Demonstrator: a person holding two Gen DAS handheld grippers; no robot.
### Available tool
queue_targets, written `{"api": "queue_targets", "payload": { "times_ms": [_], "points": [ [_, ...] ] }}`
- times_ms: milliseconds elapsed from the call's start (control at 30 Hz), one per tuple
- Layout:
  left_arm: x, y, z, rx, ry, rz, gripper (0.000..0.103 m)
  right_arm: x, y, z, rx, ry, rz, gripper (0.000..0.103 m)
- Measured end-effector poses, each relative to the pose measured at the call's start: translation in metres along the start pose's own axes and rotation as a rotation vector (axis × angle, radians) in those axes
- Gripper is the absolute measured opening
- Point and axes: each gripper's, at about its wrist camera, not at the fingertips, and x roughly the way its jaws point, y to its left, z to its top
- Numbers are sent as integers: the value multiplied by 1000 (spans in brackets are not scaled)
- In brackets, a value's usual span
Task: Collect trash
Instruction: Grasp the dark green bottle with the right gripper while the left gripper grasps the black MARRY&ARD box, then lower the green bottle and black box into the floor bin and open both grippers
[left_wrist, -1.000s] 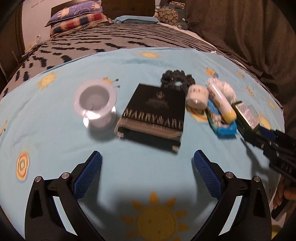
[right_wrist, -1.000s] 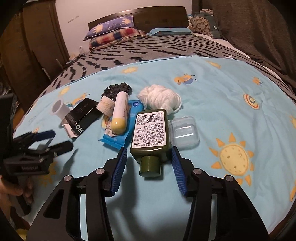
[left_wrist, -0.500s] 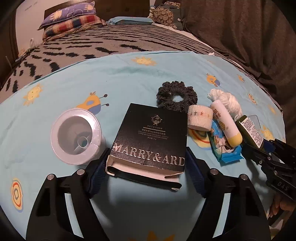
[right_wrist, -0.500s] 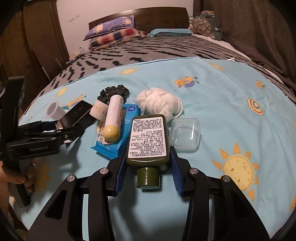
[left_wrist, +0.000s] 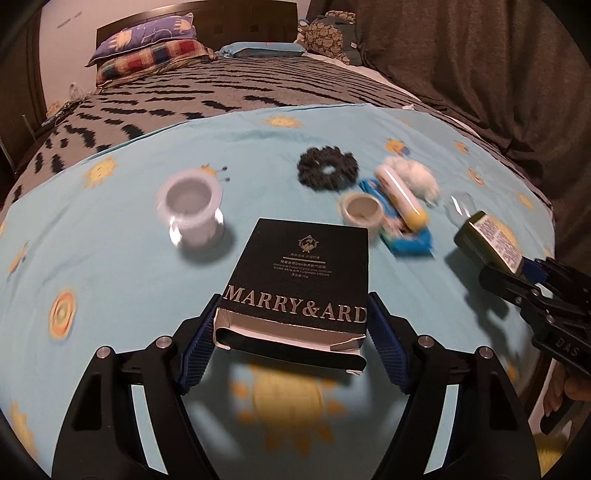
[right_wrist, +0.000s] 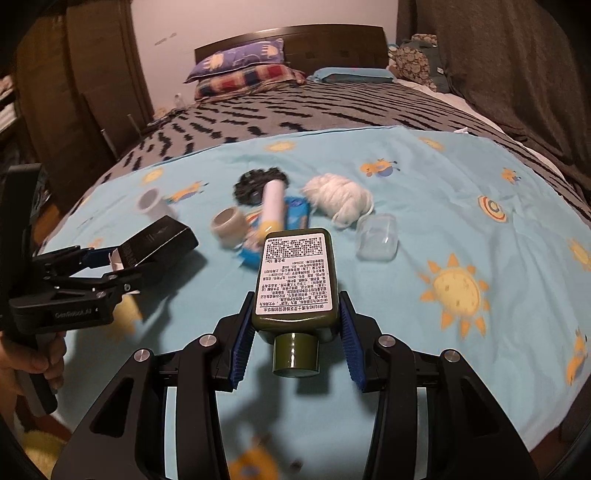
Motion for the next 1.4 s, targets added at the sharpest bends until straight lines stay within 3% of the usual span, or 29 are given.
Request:
{"api": "queue_targets", "payload": {
  "times_ms": [433,733,967,1233,1400],
  "points": [
    [-112,-33,-92,-25,-95,-49,72,-90,32,-65,-7,-42,43,44],
    [-135,-57,-166,-31,-89,-81,72,-120,32,-129,13,-8,31,44],
    [-129,-72,-217,-47,-49,-113,72,-110,26,-182,70,85,60,44],
    [-85,-77,-269,-95,112,-140,72,-77,25,-232,111,205,34,44],
    [-48,-77,-285,-99,197,-104,72,-54,25,-244,127,254,6,44]
  ]
}}
